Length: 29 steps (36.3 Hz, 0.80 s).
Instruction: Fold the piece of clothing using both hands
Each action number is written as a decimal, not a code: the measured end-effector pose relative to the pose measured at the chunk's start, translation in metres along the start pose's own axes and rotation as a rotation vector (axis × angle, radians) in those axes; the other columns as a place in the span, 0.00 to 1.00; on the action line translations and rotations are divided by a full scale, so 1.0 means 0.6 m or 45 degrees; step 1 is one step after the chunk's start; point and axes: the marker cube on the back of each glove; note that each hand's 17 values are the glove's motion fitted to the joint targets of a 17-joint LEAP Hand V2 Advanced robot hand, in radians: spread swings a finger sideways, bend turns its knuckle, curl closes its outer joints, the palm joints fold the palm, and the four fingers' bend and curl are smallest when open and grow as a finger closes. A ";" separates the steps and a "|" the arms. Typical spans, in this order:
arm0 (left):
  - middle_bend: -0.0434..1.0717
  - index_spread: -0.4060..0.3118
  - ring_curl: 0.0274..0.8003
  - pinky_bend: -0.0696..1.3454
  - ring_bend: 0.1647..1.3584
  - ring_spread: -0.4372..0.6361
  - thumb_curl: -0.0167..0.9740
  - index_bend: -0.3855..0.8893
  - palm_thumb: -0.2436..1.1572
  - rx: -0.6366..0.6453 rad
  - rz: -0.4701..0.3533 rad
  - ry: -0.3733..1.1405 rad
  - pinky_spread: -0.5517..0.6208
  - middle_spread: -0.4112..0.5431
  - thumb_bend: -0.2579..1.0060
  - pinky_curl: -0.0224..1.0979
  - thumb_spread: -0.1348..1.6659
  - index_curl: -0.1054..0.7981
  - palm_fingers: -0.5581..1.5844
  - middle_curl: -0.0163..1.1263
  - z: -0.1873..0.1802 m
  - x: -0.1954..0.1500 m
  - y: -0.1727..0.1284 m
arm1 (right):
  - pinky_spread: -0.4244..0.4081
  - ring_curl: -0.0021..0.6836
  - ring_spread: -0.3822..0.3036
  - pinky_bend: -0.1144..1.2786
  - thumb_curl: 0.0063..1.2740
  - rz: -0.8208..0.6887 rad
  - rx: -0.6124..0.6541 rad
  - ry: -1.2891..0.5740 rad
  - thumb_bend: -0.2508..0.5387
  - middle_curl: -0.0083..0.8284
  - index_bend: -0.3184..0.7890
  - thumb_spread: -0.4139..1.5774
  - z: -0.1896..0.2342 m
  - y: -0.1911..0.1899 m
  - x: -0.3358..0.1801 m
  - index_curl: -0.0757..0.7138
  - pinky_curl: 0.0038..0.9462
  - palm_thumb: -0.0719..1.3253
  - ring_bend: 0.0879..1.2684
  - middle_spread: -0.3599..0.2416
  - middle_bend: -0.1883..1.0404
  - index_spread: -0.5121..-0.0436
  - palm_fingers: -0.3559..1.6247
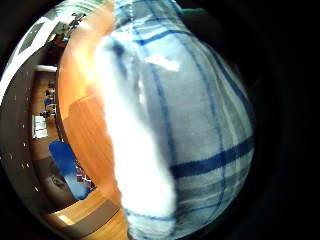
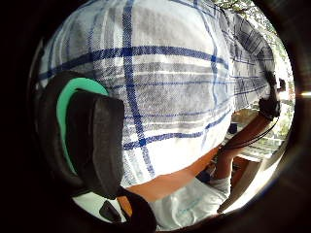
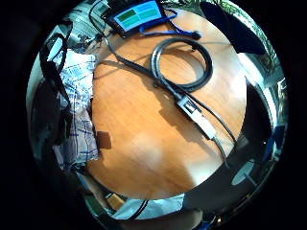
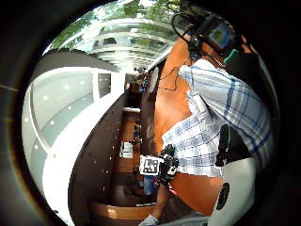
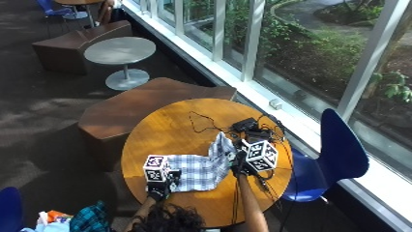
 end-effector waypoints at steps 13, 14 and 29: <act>0.25 0.45 0.35 0.40 0.37 0.62 0.21 0.42 0.28 0.278 -0.203 0.532 0.74 0.48 0.26 0.33 0.91 0.53 0.45 0.35 -0.103 -0.113 0.095 | 0.16 0.70 0.19 0.70 0.45 -0.595 -0.144 0.701 0.31 0.62 0.37 0.49 0.253 0.129 -0.274 0.30 0.48 0.82 0.53 0.24 0.46 0.49 0.74; 0.27 0.44 0.36 0.40 0.38 0.60 0.22 0.41 0.30 0.298 -0.221 0.524 0.72 0.47 0.27 0.33 0.92 0.53 0.47 0.36 -0.108 -0.125 0.104 | 0.16 0.70 0.19 0.69 0.45 -0.620 -0.167 0.765 0.30 0.62 0.37 0.48 0.289 0.140 -0.278 0.31 0.48 0.82 0.52 0.24 0.46 0.49 0.74; 0.28 0.42 0.37 0.38 0.35 0.48 0.28 0.40 0.45 0.409 -0.345 0.499 0.61 0.37 0.36 0.34 0.95 0.49 0.51 0.38 -0.115 -0.189 0.145 | 0.15 0.69 0.17 0.73 0.48 -0.721 -0.579 0.318 0.24 0.61 0.33 0.47 0.414 0.198 -0.255 0.30 0.49 0.75 0.48 0.25 0.38 0.48 0.73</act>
